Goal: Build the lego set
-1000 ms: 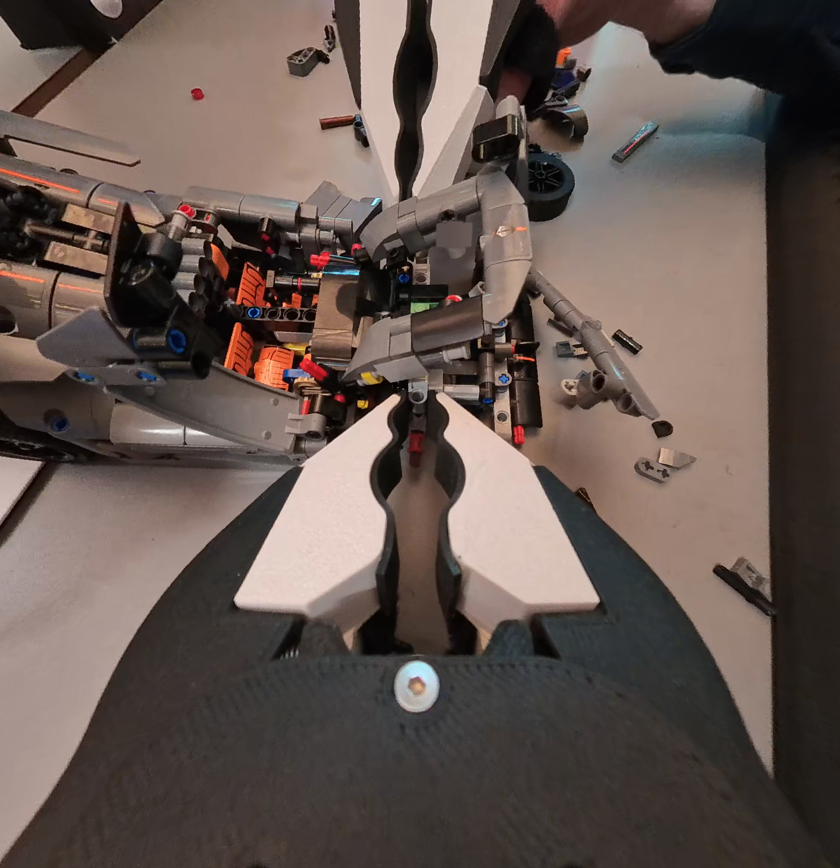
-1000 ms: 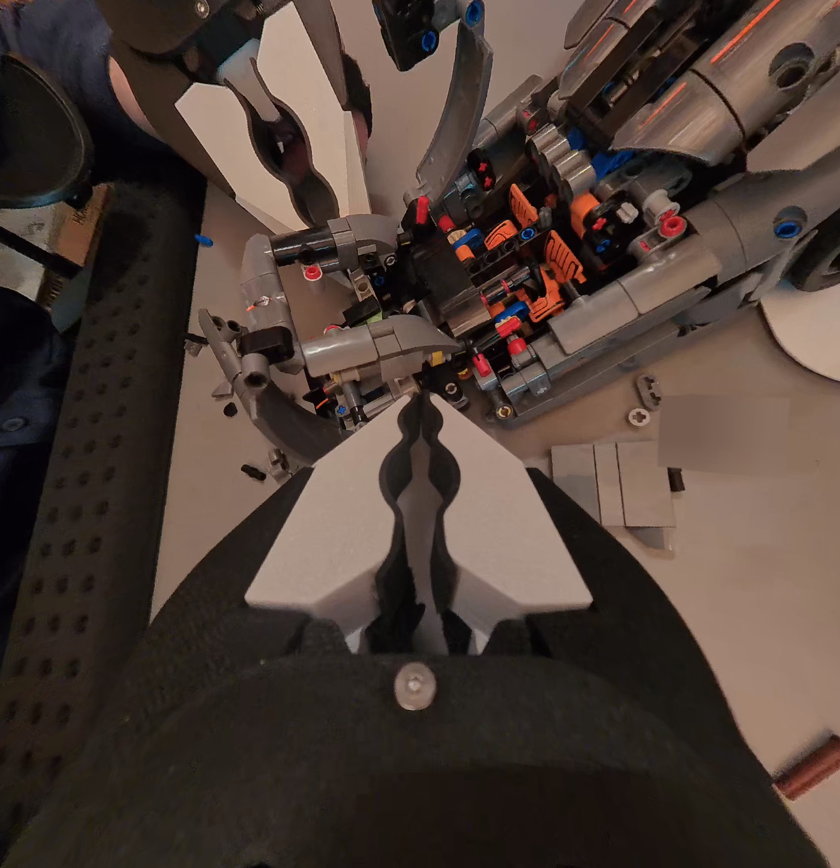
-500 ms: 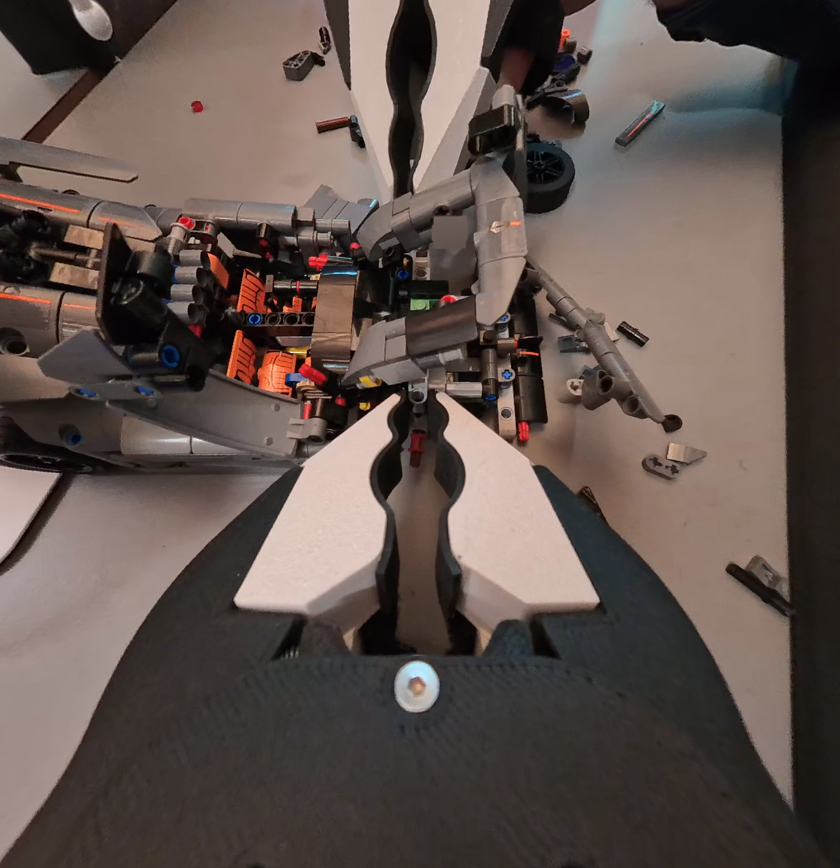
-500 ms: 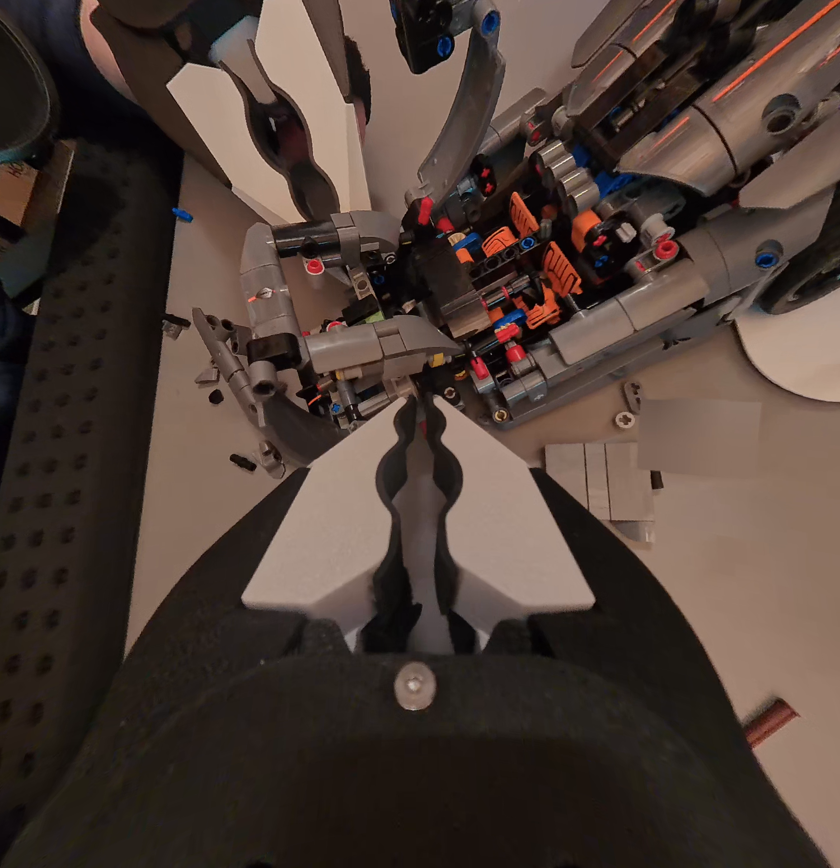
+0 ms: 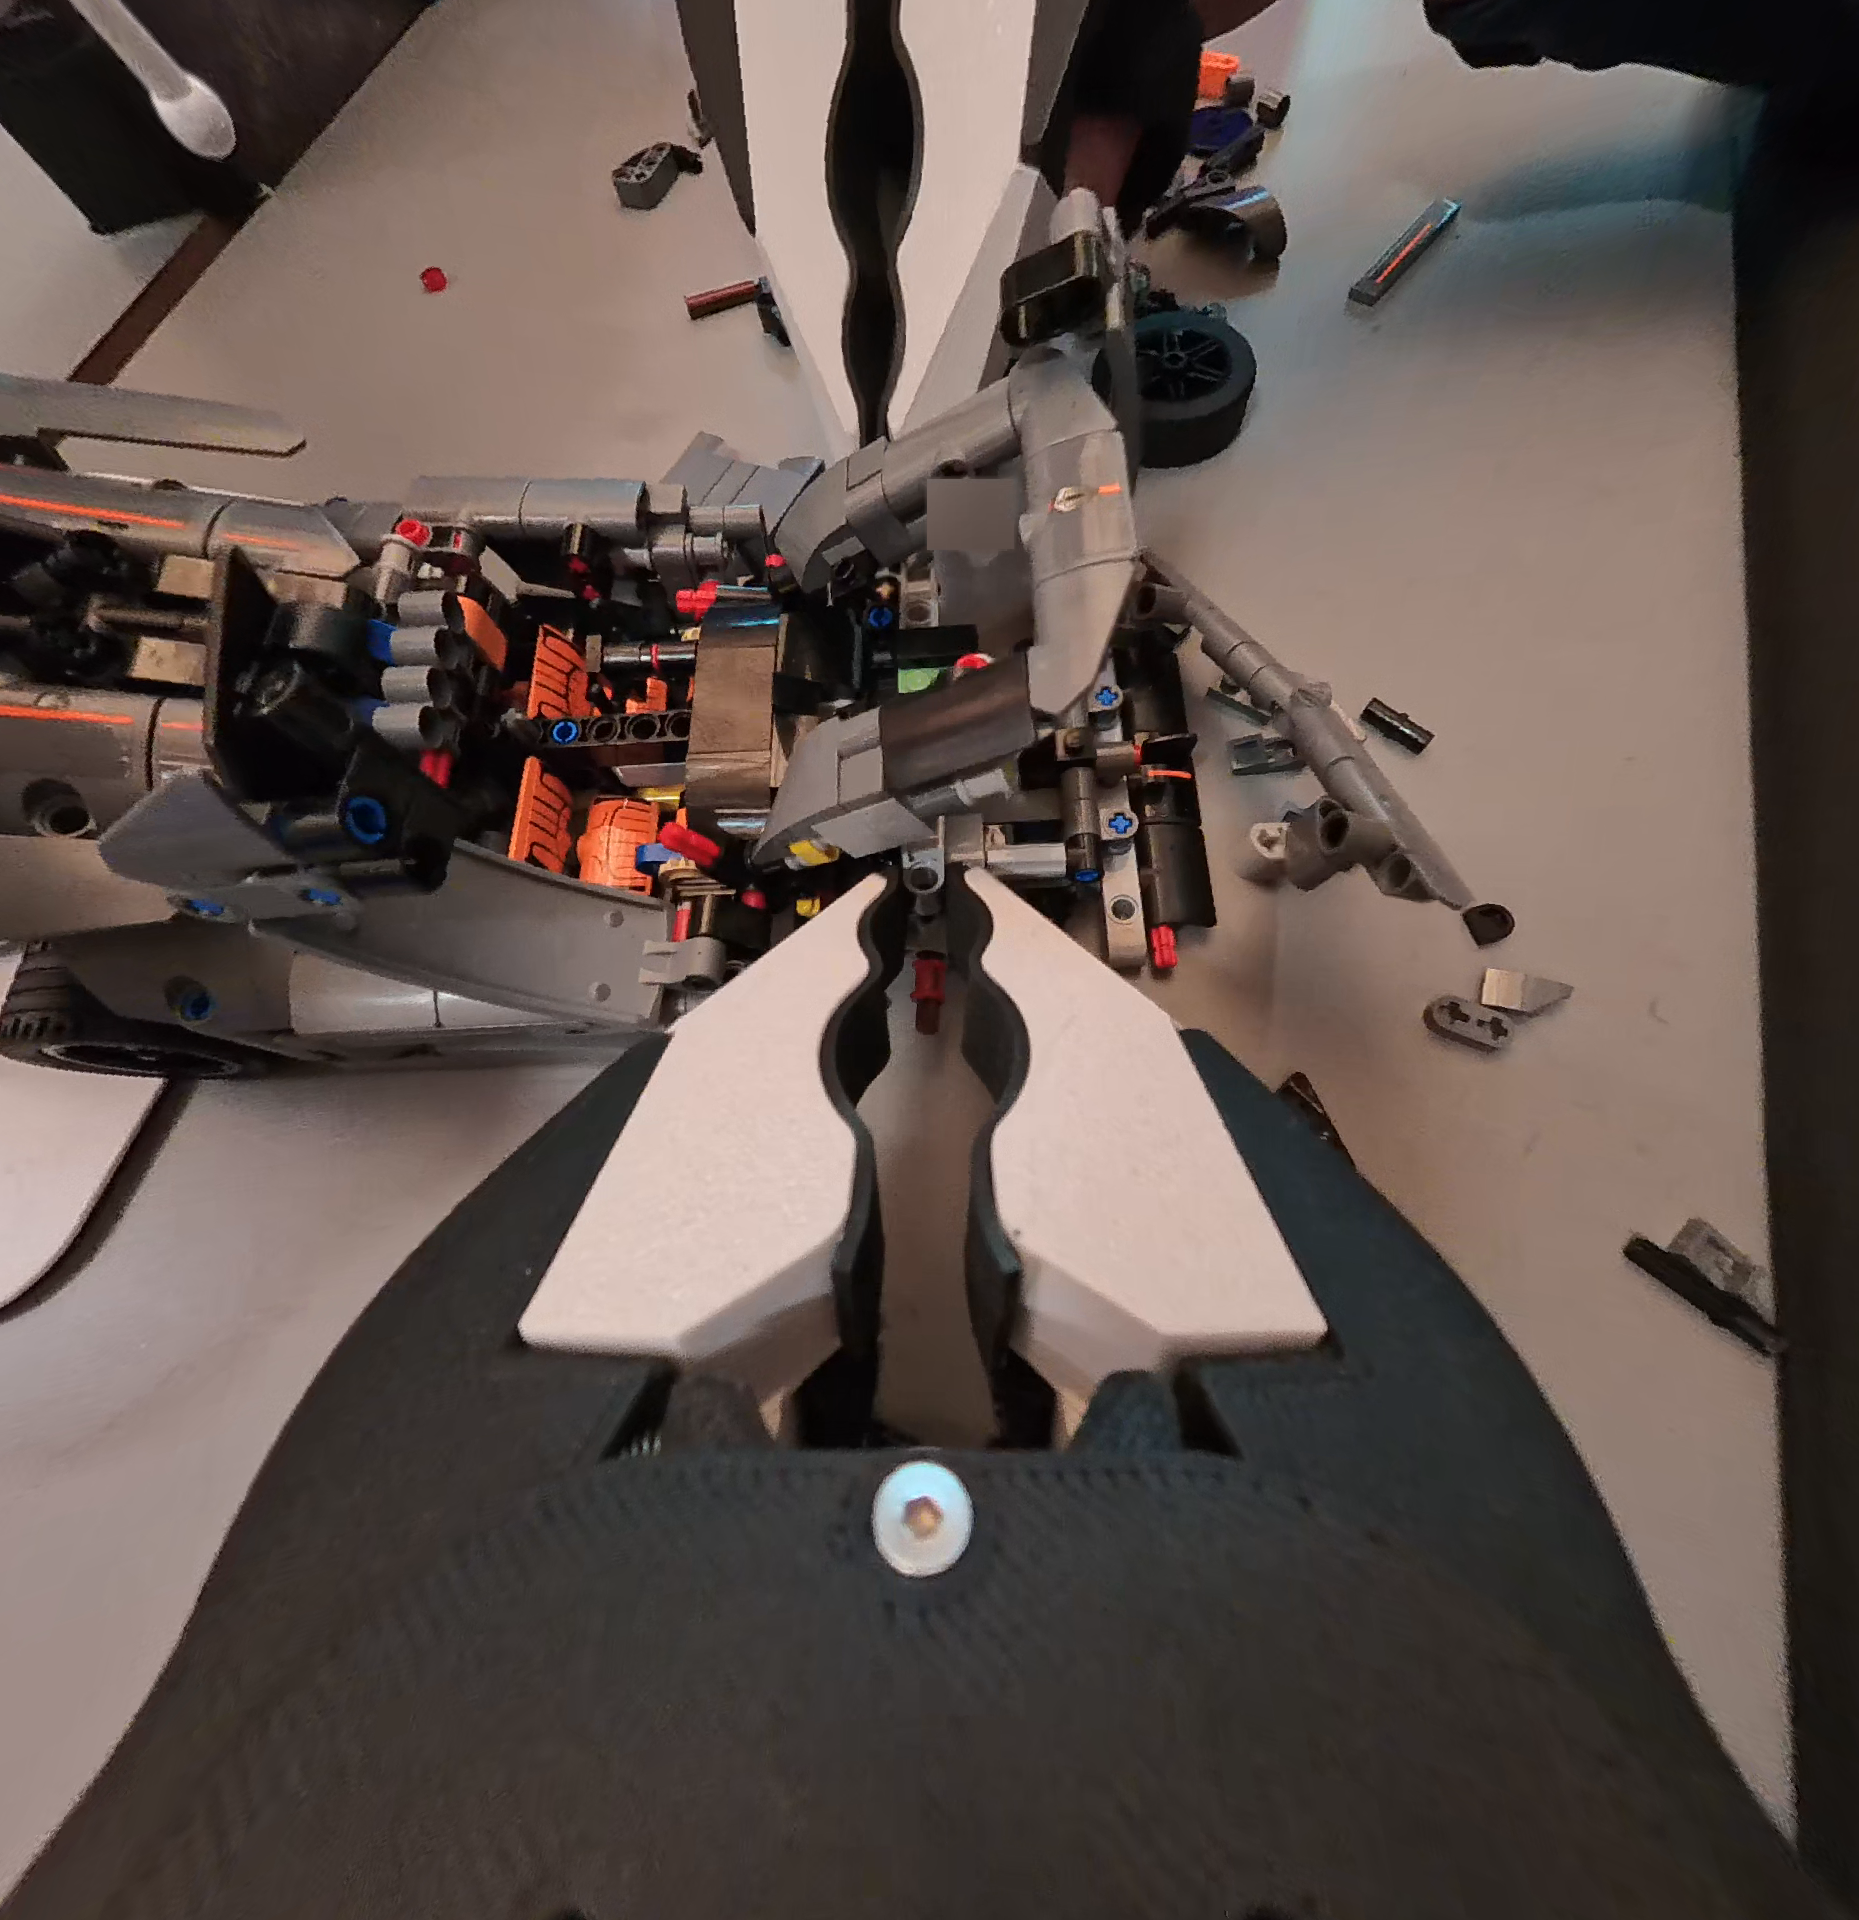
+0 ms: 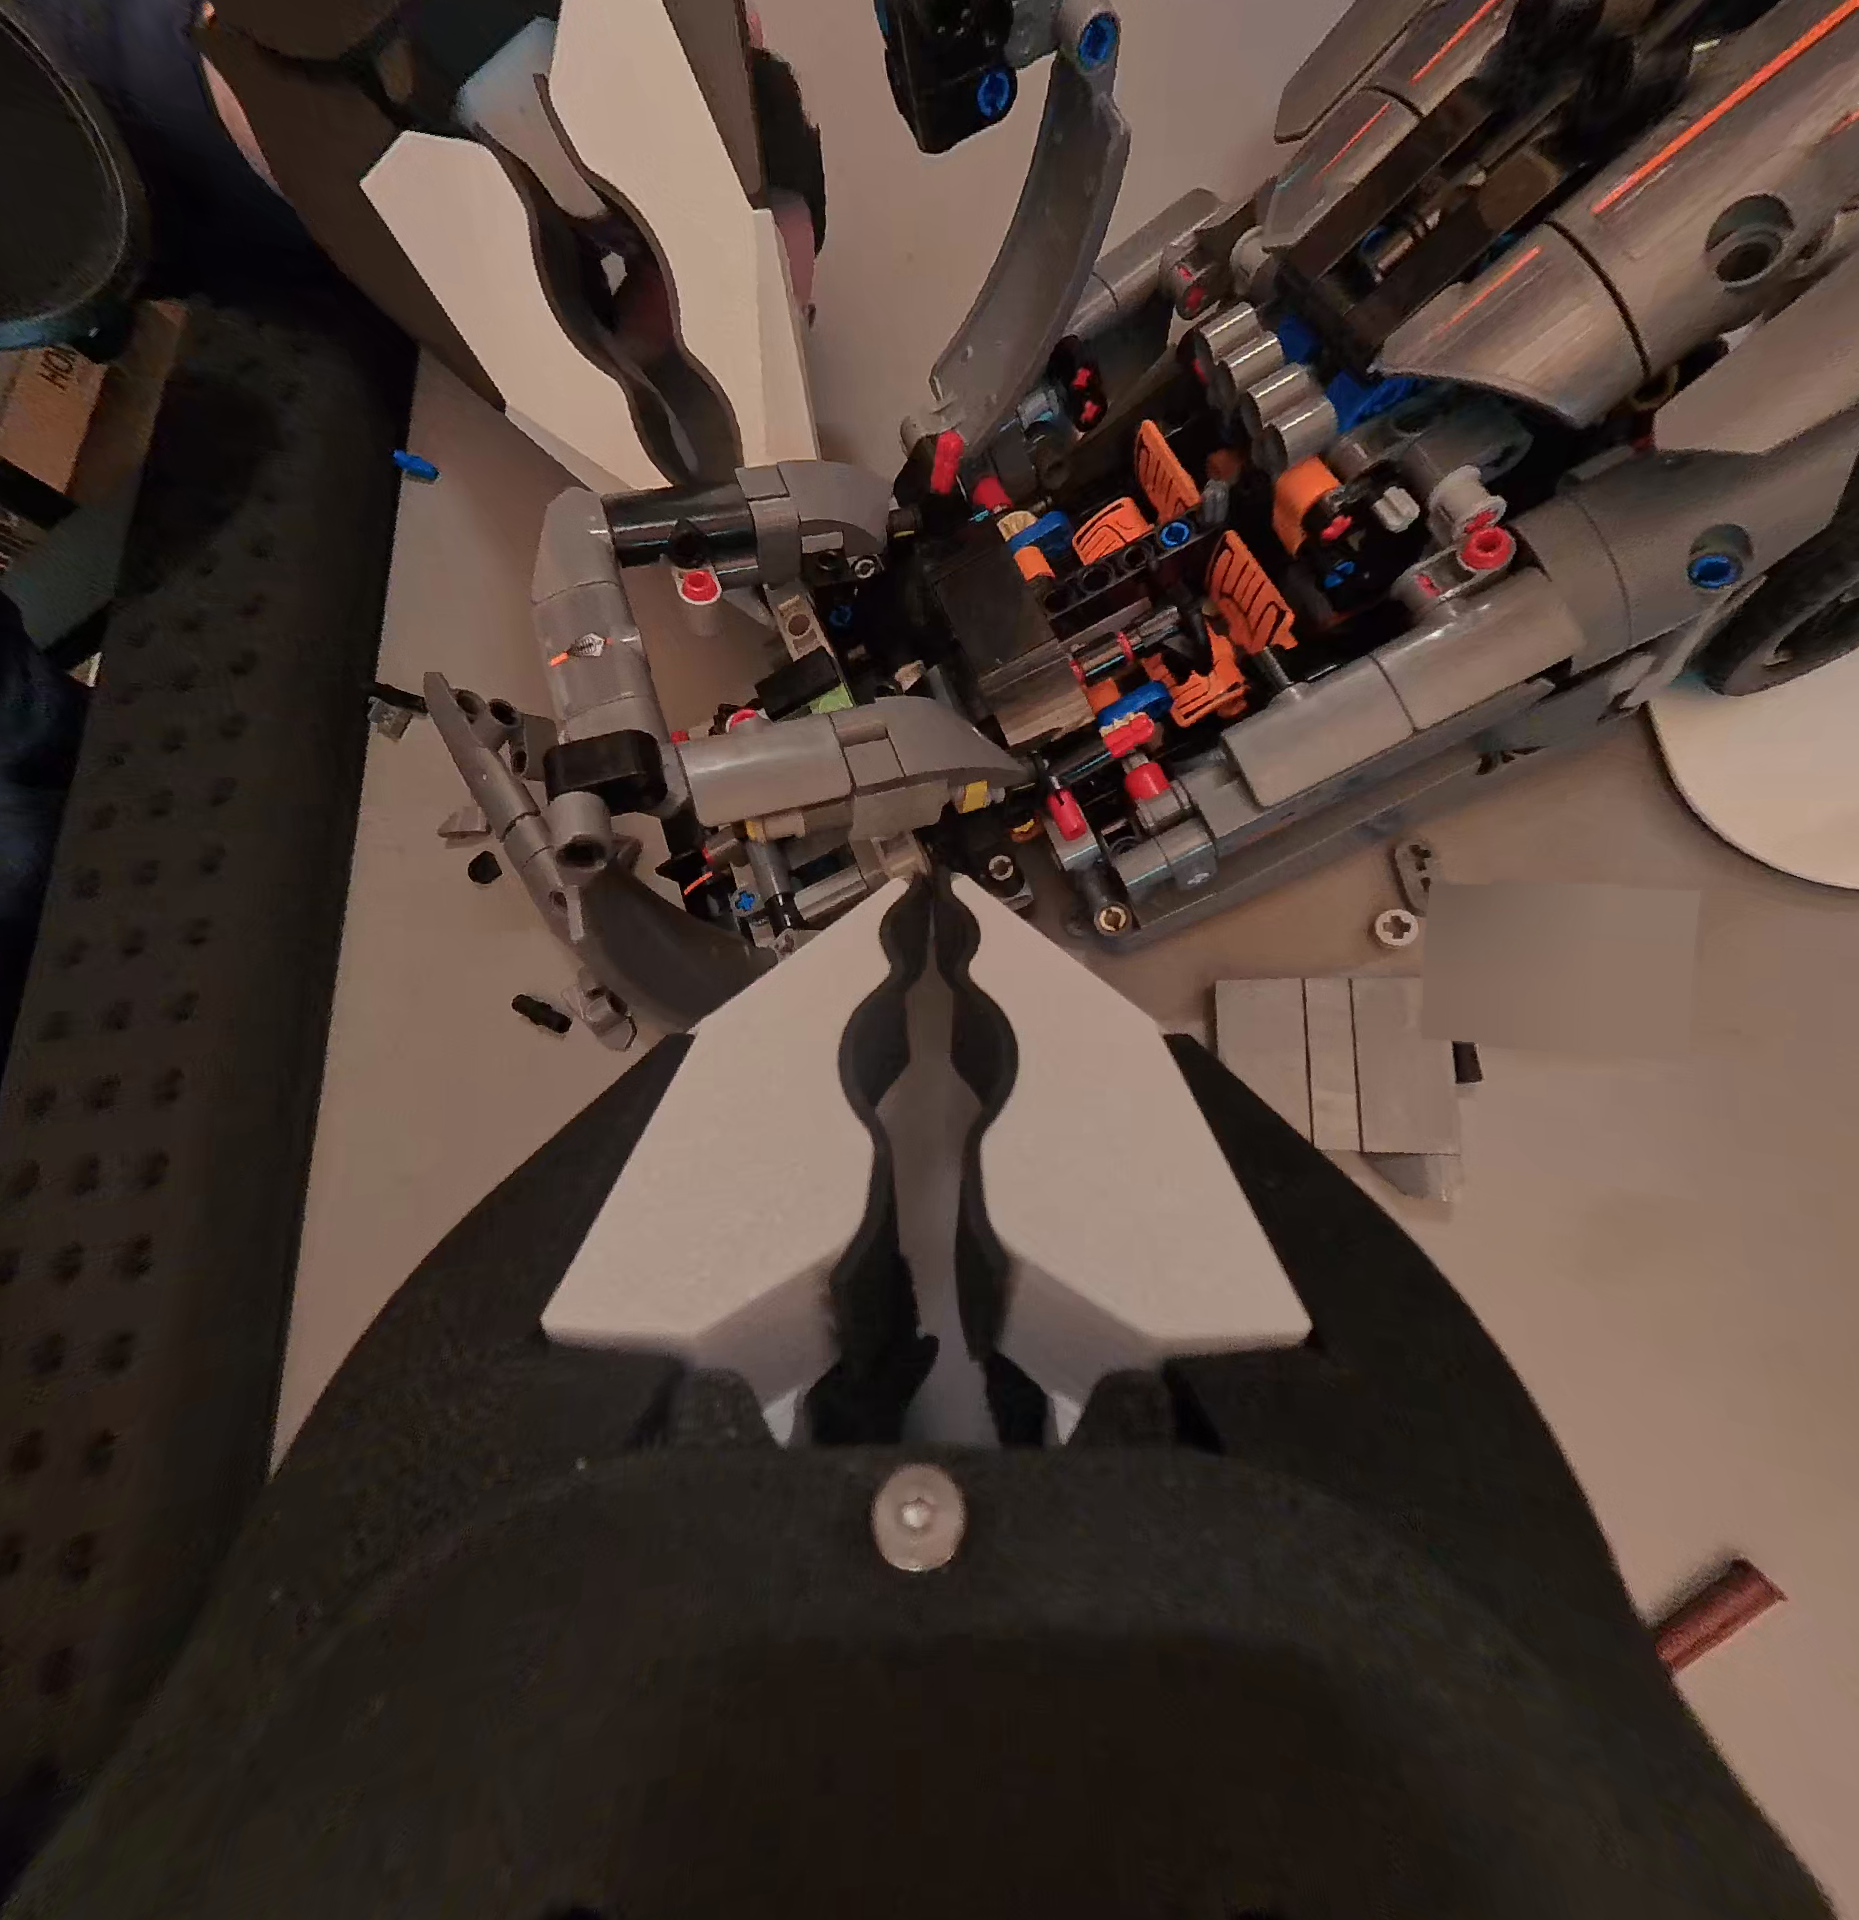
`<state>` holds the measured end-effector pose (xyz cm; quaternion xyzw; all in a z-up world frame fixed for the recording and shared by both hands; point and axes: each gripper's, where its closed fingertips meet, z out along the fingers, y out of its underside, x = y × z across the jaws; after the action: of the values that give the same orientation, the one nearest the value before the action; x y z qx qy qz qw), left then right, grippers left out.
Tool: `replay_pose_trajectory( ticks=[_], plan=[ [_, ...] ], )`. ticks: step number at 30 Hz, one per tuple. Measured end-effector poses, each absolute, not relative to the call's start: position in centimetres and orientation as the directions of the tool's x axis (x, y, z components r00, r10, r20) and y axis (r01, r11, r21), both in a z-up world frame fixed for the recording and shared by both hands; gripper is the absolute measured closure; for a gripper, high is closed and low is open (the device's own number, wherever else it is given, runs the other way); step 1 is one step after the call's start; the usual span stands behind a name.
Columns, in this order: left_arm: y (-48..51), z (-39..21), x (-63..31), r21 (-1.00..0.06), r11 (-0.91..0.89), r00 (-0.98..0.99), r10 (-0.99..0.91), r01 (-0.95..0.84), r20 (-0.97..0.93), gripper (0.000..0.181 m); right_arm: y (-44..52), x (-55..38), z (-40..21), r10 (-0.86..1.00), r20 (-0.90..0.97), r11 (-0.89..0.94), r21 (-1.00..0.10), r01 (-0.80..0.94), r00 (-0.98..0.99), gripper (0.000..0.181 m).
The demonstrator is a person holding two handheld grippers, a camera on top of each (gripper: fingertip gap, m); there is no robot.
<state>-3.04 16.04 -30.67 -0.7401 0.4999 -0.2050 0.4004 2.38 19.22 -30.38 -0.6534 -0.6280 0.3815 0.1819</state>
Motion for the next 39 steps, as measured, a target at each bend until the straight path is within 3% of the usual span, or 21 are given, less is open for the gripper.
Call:
replay_pose_trajectory(
  ticks=[7, 27, 39],
  plan=[
    [15.9, -30.4, -2.9, -0.784, -0.122, 0.4, -0.901, -0.609, -0.17, 0.177, 19.3, 2.4, -30.6, 0.967, -0.243, -0.123, -0.714, 0.689, -0.079, 0.181],
    [16.0, -30.8, -3.2, -0.796, -0.255, 0.414, -0.91, -0.549, 0.006, 0.177, 19.0, 2.2, -30.0, 0.969, -0.234, -0.115, -0.707, 0.698, -0.077, 0.181],
    [16.0, -30.9, -3.1, -0.802, -0.252, 0.414, -0.91, -0.541, 0.006, 0.176, 18.4, 1.4, -30.0, 0.967, -0.244, -0.129, -0.719, 0.683, -0.074, 0.181]
  ],
)
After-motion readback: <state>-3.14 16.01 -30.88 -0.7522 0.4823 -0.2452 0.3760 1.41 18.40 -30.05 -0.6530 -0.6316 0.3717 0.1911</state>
